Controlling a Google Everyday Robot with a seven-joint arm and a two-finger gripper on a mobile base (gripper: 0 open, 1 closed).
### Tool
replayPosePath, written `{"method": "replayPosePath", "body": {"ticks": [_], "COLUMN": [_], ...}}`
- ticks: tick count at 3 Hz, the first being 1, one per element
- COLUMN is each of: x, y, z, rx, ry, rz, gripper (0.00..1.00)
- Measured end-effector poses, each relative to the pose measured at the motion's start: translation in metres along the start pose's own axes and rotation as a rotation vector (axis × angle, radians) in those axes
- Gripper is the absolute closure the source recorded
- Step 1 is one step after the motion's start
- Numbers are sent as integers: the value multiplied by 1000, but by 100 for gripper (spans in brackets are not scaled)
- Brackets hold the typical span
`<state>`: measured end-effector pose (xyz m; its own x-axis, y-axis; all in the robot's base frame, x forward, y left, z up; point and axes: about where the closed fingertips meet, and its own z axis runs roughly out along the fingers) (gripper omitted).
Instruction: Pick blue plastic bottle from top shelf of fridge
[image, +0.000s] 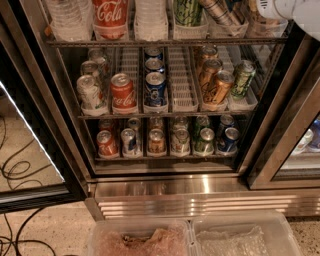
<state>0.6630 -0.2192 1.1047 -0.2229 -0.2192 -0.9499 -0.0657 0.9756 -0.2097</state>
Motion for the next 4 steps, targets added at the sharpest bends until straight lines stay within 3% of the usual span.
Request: {"method": "replayPosePath", "body": {"ticks": [1,4], "x": [-26,-17], "y": [-9,-8], "z": [-17,-39], "rx": [11,6], "ry": [-25,-10], "rz": [18,9], "gripper": [100,100]}}
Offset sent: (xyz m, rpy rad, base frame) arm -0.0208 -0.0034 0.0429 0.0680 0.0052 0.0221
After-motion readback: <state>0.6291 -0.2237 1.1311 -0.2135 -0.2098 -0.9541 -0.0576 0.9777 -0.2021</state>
